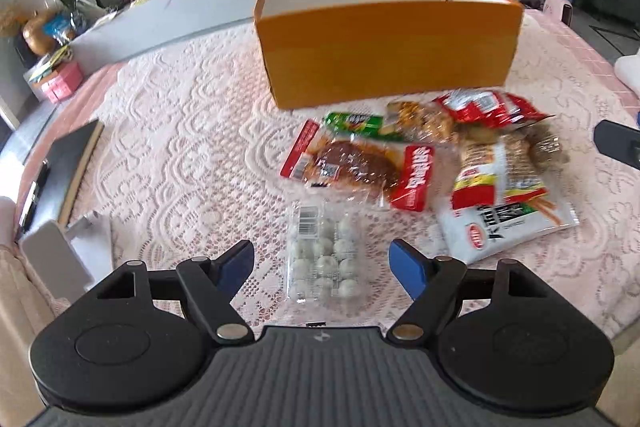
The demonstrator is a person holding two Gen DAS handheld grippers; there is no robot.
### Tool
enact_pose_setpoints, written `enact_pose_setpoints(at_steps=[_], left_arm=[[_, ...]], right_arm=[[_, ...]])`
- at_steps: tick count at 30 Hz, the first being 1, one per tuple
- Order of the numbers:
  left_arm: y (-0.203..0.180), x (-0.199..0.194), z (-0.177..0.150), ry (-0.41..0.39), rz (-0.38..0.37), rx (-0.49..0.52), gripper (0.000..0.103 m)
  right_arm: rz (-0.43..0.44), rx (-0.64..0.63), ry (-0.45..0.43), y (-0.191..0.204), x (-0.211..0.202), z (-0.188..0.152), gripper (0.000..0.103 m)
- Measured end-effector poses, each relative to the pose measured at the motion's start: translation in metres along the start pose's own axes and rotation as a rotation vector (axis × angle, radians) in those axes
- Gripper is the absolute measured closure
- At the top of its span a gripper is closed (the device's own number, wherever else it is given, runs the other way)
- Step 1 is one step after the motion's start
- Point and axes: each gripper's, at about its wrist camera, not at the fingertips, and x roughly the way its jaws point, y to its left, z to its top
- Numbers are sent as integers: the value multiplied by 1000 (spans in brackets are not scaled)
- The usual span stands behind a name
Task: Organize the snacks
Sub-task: 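Grasp the red chip bag with the right gripper while the left gripper grasps a clear candy bag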
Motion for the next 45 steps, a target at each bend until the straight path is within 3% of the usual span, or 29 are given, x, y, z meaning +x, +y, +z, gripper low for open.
enact_pose_setpoints(at_steps=[16, 22, 26, 28, 36, 41, 45], left_arm=[[10, 49, -10, 18, -76, -33, 13], [11, 55, -10, 27, -94, -35, 19], [12, 54, -7, 14, -111, -40, 35], [13, 55, -5, 5, -107, -52, 37], [18, 38, 11, -82, -121, -100, 39], [20, 39, 20, -90, -126, -123, 39], [19, 43, 21, -86, -123, -119, 39]], right_arm=[[-6, -92, 14, 13, 46, -18, 13], [-2, -114, 30, 21, 66, -16, 12], [-2, -115, 43, 24, 79, -12, 6], [-10, -109, 43, 24, 84, -9, 6], [-21, 68, 98, 11, 115, 12, 6], [-35, 170, 166, 3, 138, 19, 7], [-19, 207, 187, -1, 147, 19, 17]])
